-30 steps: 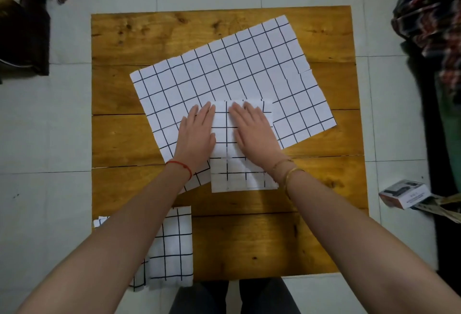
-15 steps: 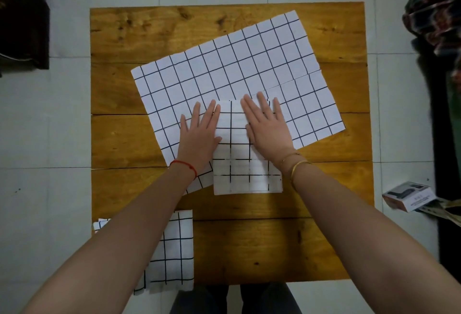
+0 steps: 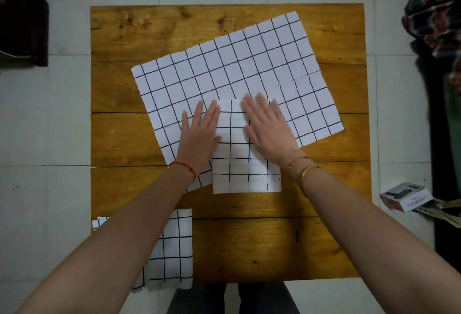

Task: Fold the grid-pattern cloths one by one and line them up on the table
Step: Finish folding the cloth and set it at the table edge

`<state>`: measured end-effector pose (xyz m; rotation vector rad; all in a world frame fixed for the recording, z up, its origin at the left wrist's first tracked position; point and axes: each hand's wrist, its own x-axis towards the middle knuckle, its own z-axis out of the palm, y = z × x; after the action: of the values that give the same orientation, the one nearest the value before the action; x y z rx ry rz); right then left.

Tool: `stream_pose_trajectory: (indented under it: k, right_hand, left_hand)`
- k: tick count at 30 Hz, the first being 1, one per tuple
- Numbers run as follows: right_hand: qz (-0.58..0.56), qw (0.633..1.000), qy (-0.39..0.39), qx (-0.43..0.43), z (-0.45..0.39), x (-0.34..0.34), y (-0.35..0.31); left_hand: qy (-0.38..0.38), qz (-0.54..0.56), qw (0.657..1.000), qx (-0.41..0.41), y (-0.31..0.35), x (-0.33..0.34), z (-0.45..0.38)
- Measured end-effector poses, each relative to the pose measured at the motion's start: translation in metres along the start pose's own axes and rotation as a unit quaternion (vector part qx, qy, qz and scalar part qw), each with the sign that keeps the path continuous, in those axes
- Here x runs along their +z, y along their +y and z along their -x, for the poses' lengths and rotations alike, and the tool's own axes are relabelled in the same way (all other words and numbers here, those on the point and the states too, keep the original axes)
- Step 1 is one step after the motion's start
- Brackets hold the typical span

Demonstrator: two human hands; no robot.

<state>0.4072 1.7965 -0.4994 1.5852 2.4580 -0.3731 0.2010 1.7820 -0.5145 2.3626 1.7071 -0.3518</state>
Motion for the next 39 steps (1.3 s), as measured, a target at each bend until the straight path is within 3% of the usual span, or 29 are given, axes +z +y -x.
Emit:
stream_pose_trajectory:
  k: [3,16,20,27,31,33,36,39]
  right_hand:
    - [0.003,0.998,-0.032,-0.054,-0.010,0.002,-0.022]
    - [-0.026,0.995,-0.095,-0.007,-0.012,0.001,-0.037]
    - [-0.030,0.995,-0.096,0.002,-0.012,0.000,-0.041]
    - [-0.020,0.996,-0.085,0.003,-0.012,0.004,-0.043]
    - [-0.047,0.997,-0.063,-0.004,-0.013,0.006,-0.039]
    - [-0.129,0.991,0.011,0.020,-0.010,0.005,-0.035]
    - [-0.229,0.949,0.161,0.145,0.005,0.001,-0.023]
    - [-0.292,0.881,0.200,0.315,0.022,0.001,-0.008]
  left_hand:
    - [0.014,-0.007,1.000,0.007,0.001,0.004,0.005]
    - [0.039,-0.054,0.991,0.115,-0.013,0.041,0.090]
    - [0.066,-0.031,0.986,0.152,-0.011,0.042,0.118]
    - [0.090,-0.084,0.962,0.242,-0.013,0.045,0.139]
    - [0.101,-0.039,0.955,0.276,-0.010,0.041,0.138]
    - [0.113,0.036,0.964,0.238,-0.004,0.030,0.131]
    - [0.105,0.217,0.968,0.068,0.005,0.011,0.111]
    - [0.115,0.361,0.918,-0.121,0.012,0.002,0.082]
